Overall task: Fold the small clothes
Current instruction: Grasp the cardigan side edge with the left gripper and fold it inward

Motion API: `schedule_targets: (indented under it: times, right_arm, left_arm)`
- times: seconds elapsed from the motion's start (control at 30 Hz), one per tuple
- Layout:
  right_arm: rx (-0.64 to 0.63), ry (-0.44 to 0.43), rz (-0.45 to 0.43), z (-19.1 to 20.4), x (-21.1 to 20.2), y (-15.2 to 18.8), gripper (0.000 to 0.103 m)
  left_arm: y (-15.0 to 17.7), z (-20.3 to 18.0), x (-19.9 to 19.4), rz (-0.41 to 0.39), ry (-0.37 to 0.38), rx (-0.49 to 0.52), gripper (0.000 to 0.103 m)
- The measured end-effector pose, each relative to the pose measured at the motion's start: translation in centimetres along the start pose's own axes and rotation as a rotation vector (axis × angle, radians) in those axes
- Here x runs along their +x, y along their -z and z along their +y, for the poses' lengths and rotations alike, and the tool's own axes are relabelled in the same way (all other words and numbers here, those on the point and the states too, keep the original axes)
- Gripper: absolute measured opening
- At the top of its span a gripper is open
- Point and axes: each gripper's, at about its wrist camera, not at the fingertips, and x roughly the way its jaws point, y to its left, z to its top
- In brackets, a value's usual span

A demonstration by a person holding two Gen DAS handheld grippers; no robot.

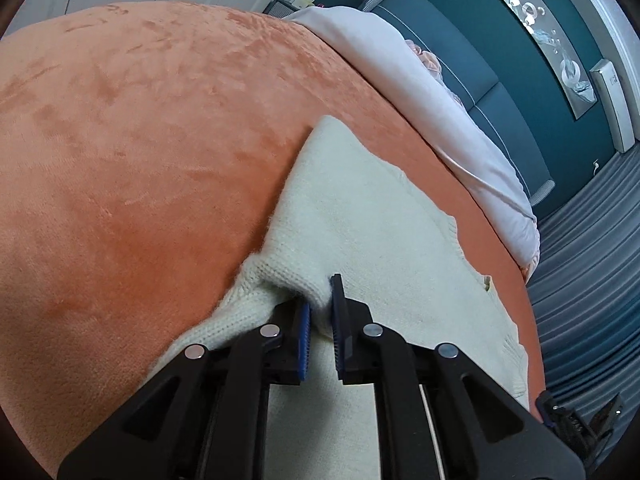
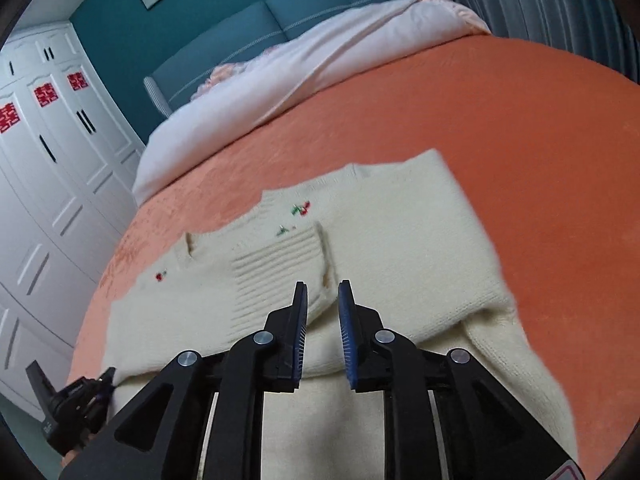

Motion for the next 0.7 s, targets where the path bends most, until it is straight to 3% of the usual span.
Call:
schedule_targets:
  times: [0.13, 0.2, 0.23, 0.3, 0.37, 0.43, 0.5, 0.57, 0.63, 0.67, 0.7]
  right_arm:
    - [-0.169, -0.075, 0.053, 4.9, 1.8, -0.5, 0.016]
    - [-0.249, -0.029, 0.135, 6.0, 4.8, 0.0, 0.015]
    - [-0.256, 0.028, 0.18, 5.4, 6.5, 0.4, 0.01]
    - [-0.164, -0.022, 0.173, 2.8, 6.9, 0.4, 0.0]
    - [-0.051, 0.009, 0.145, 0.2, 5.5, -0.1, 0.0]
    - [-0.01, 0.109, 0.136, -1.8, 3.6, 0.3, 0.0]
    - [0.017, 0.079, 0.117, -3.7, 0.5, 1.2, 0.0]
    - [0.01, 0.128, 0.095, -5.3, -3.6, 2.6, 0.014]
    - [0.007, 0.117, 0.099, -7.4, -8.3, 4.5, 0.015]
    - [0.012, 0.124, 0.1, -8.4, -10.6, 5.3, 0.023]
    - [0.021, 0.135, 0.104, -9.2, -12.4, 6.3, 0.032]
  left_arm:
    - [0.1, 0.0, -0.1, -0.007, 0.0, 0.005, 0.01]
    - [0.1, 0.0, 0.0, -0.009, -0.002, 0.008, 0.01]
    - [0.2, 0.0, 0.0, -0.01, -0.001, 0.009, 0.01]
    - [0.3, 0.0, 0.0, -0.014, 0.0, 0.013, 0.01]
    - [0.4, 0.0, 0.0, -0.019, 0.001, 0.017, 0.01]
    - [0.4, 0.0, 0.0, -0.022, 0.003, 0.016, 0.01]
    - [0.3, 0.1, -0.1, -0.014, 0.006, 0.011, 0.01]
    - [0.4, 0.0, -1.0, 0.008, -0.001, 0.014, 0.012]
    - [1.2, 0.3, -3.3, 0.037, -0.006, 0.017, 0.015]
    - [1.9, 0.7, -4.9, 0.052, -0.014, 0.025, 0.02]
    - [2.6, 1.0, -6.6, 0.064, -0.018, 0.041, 0.031]
